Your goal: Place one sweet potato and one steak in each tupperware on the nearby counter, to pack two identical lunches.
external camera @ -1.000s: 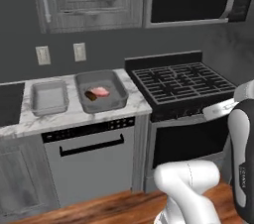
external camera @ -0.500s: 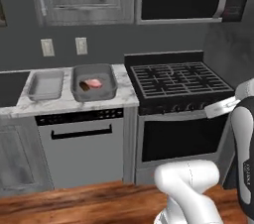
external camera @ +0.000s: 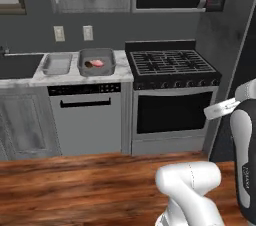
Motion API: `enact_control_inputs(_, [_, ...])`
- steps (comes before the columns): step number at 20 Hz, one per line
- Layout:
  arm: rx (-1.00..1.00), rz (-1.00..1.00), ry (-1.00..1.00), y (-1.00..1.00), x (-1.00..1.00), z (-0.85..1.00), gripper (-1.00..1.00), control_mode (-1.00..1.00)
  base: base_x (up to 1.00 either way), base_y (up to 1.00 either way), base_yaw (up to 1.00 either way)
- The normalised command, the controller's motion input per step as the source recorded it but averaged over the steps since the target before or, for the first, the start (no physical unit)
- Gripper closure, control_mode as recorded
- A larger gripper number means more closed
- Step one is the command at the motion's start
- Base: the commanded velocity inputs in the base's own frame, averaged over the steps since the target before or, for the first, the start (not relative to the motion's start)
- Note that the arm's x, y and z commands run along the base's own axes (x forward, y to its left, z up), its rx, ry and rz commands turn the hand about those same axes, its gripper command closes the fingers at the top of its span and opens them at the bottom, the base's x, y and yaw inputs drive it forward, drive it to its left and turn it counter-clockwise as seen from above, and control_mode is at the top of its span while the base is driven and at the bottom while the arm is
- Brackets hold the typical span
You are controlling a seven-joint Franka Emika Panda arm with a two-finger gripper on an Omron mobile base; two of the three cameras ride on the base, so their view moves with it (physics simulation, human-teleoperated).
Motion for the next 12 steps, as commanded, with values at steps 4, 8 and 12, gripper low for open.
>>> enact_control_inputs(4, [0.0,0.0,0.0,0.0,0.0,0.0,-1.0,1.0,-0.68,-0.91,0.0])
enact_control_inputs(8, [0.0,0.0,0.0,0.0,0.0,0.0,-1.0,1.0,-0.38,-1.0,0.0])
enact_control_inputs(12, [0.0,0.0,0.0,0.0,0.0,0.0,-1.0,1.0,-0.19,-1.0,0.0])
